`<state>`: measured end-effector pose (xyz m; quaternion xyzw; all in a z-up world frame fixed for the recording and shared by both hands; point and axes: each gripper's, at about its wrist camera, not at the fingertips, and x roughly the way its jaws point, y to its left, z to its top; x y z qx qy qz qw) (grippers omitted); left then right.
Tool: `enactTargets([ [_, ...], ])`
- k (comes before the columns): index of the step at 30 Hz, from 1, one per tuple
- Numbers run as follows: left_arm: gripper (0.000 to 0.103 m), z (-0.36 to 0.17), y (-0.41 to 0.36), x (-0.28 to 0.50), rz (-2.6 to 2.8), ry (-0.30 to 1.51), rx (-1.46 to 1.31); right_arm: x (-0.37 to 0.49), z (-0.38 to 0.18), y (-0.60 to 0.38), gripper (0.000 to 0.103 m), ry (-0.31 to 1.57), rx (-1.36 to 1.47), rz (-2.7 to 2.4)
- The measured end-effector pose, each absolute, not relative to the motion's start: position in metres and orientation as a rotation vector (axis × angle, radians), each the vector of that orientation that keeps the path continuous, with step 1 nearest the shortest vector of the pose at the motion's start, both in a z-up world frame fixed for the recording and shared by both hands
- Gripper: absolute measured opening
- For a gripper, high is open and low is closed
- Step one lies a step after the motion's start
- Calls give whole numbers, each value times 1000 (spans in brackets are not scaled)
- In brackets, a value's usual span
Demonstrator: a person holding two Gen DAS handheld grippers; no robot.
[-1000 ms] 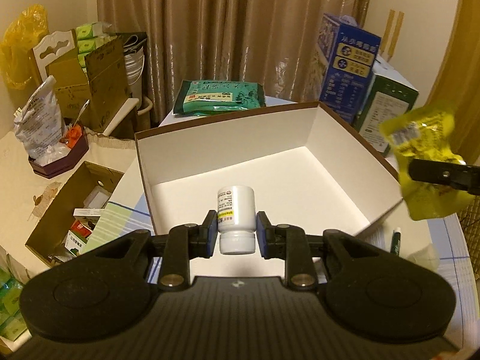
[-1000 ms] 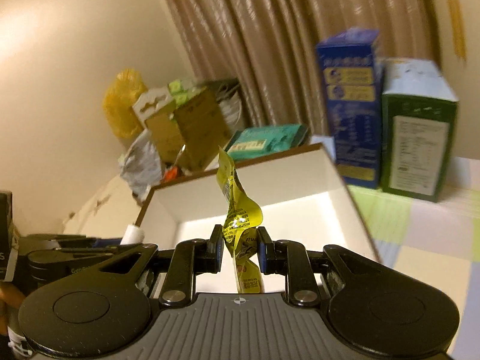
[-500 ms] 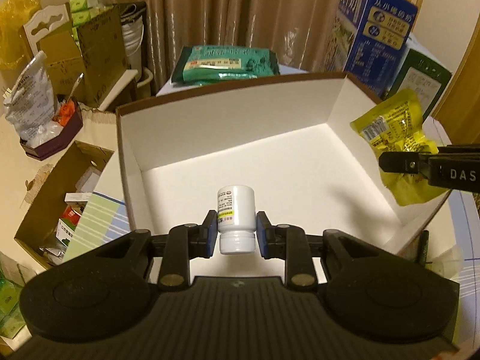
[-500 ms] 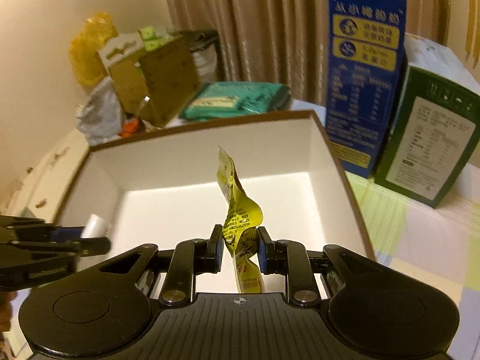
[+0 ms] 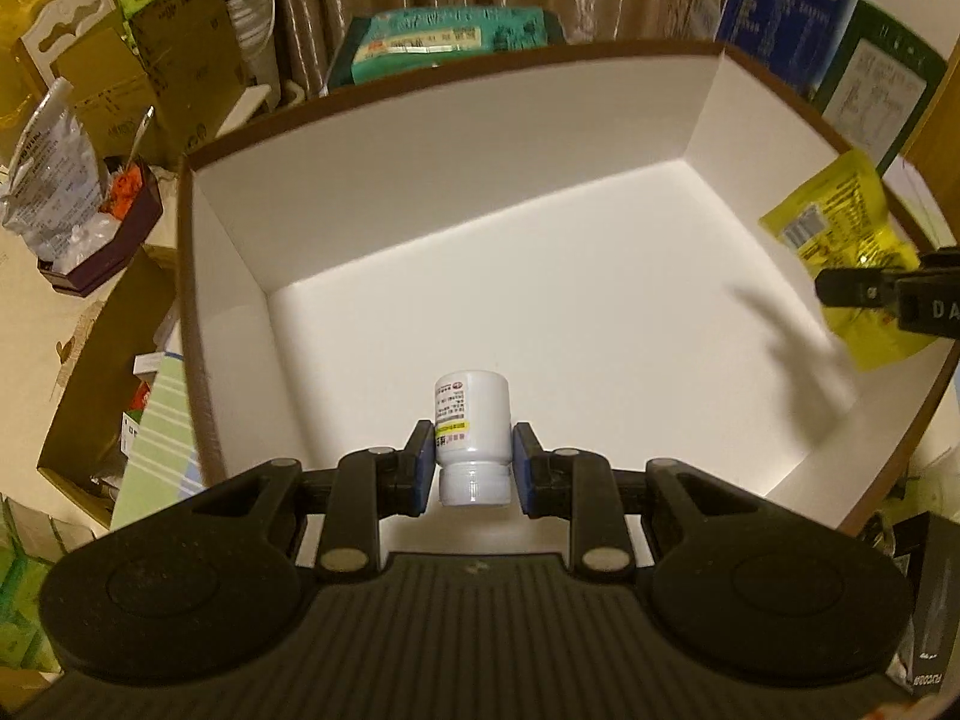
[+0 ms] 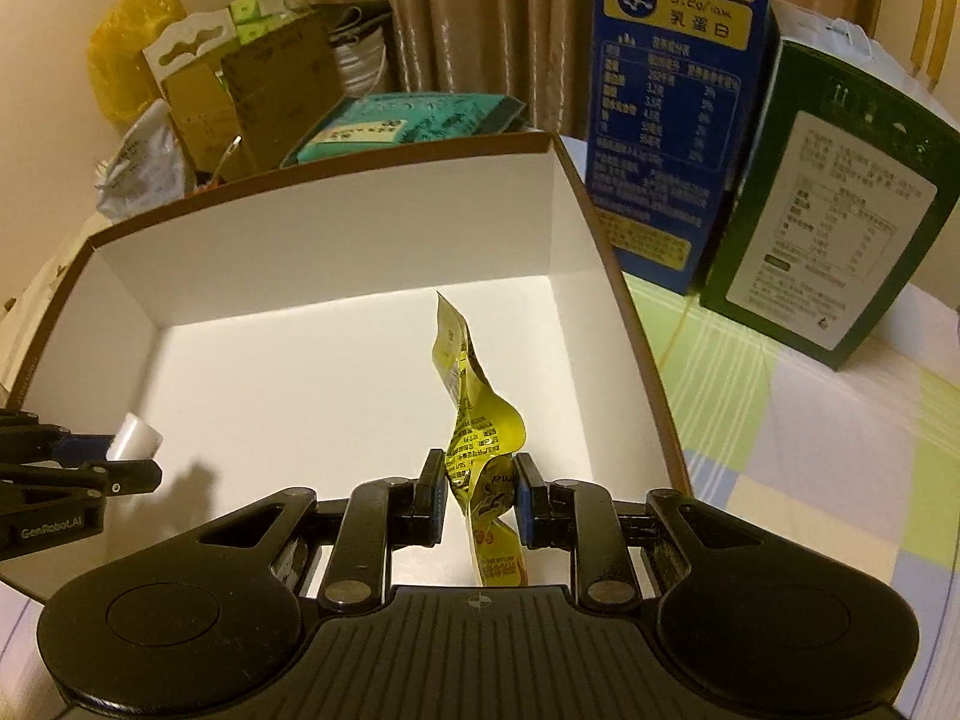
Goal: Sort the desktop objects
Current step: 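Carry the pill bottle with the left tool while the right tool carries the snack packet into the box, then open both tools to release the pill bottle and snack packet inside the box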
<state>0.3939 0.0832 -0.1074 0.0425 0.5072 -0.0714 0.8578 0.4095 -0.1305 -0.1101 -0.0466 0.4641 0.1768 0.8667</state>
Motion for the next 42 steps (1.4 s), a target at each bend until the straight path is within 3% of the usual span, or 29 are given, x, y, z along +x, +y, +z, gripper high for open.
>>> enactTargets([
  [9,23,-117,76,398,-159,1080,124,412,-114,-129,19,971,-130,360],
  [11,29,-116,75,398,-161,1079,123,412,-115,-127,19,967,-144,357],
  [20,36,-115,75,398,-166,1076,120,412,-122,-115,20,920,-272,363],
  [24,39,-115,75,398,-171,1076,121,410,-123,-114,34,926,-272,399],
  [29,50,-113,75,399,-176,1072,116,403,-121,-110,53,933,-264,432],
  [33,56,-111,74,398,-180,1068,116,395,-113,-109,74,915,-277,428],
  [42,63,-101,72,393,-189,1047,109,386,-94,-124,83,910,-219,419],
])
